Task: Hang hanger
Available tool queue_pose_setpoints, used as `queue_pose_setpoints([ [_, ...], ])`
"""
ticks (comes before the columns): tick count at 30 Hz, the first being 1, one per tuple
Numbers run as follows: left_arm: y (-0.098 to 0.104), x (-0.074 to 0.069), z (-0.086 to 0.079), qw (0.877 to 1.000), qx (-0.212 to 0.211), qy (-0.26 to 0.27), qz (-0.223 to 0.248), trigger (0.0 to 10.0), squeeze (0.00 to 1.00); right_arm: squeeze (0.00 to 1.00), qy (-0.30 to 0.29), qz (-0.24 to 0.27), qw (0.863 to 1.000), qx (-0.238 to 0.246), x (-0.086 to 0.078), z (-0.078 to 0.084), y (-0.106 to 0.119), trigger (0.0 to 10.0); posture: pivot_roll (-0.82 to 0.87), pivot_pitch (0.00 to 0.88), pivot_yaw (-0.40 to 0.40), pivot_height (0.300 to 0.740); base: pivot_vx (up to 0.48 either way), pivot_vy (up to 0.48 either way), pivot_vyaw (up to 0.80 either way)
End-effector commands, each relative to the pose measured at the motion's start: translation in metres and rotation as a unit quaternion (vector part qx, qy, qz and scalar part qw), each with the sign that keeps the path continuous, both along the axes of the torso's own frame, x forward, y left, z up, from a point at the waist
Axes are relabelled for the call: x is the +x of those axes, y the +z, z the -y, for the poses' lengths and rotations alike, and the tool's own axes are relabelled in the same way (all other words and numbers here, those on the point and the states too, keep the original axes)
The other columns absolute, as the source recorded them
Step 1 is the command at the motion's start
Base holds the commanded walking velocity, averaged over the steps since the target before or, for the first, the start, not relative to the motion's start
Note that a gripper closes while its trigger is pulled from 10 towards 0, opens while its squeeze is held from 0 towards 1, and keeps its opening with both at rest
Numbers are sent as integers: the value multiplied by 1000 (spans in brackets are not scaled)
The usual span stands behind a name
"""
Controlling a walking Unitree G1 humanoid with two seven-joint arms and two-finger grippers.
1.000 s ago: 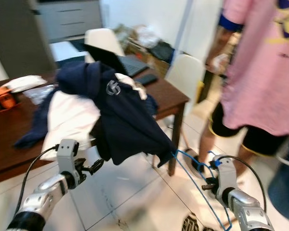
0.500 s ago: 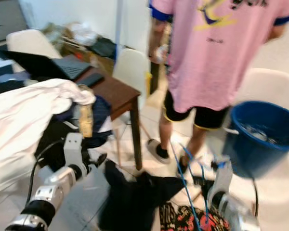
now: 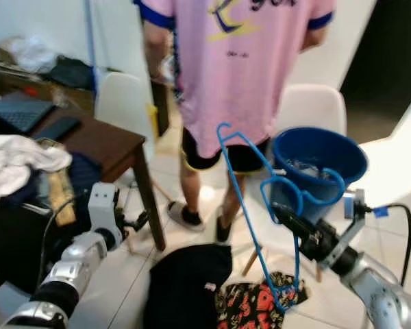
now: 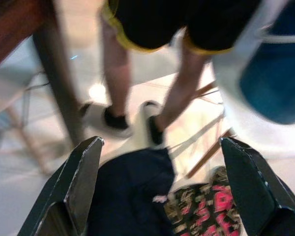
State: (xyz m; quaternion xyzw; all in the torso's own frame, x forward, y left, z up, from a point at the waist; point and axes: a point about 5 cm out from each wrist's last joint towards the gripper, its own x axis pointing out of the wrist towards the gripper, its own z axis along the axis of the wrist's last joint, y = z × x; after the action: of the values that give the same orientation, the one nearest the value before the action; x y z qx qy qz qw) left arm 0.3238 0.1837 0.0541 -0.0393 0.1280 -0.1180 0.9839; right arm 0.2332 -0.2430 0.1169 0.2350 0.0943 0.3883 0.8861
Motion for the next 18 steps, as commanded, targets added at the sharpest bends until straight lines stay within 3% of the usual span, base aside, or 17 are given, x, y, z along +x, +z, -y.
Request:
queue_pose_setpoints([
  [1, -15, -9, 0, 999, 12, -17, -30, 10000, 0, 0, 26, -31, 999, -18, -7, -5, -16, 10000, -38, 0, -23, 740, 0, 0, -800],
  [7, -22, -16, 6, 997, 4, -66, -40, 10000, 0, 0, 84, -54, 995, -10, -29, -5, -20, 10000, -37, 0, -22, 740, 0, 0, -800],
  [12, -22, -17, 8, 996, 2, -77, -40, 10000, 0, 0, 79, -64, 995, -14, -31, -1, -21, 10000, -37, 0, -22, 740, 0, 0, -800],
  [13, -23, -18, 9, 995, -2, -86, -40, 10000, 0, 0, 65, -74, 995, -23, -32, 4, -23, 10000, -40, 0, -22, 740, 0, 0, -800],
  [14, -23, -20, 12, 994, -4, -103, -39, 10000, 0, 0, 21, -105, 992, -69, -29, 14, -37, 10000, -41, 0, -22, 740, 0, 0, -800],
  [15, -23, -20, 12, 994, -4, -103, -39, 10000, 0, 0, 21, -105, 992, -69, -29, 14, -37, 10000, -41, 0, -22, 740, 0, 0, -800],
  [16, -24, -21, 14, 993, -7, -115, -38, 10000, 0, 0, -20, -134, 984, -115, -27, 24, -50, 10000, -41, 0, -21, 740, 0, 0, -800],
  [18, -24, -21, 14, 993, -7, -115, -38, 10000, 0, 0, -20, -134, 984, -115, -27, 24, -50, 10000, -41, 0, -21, 740, 0, 0, -800],
])
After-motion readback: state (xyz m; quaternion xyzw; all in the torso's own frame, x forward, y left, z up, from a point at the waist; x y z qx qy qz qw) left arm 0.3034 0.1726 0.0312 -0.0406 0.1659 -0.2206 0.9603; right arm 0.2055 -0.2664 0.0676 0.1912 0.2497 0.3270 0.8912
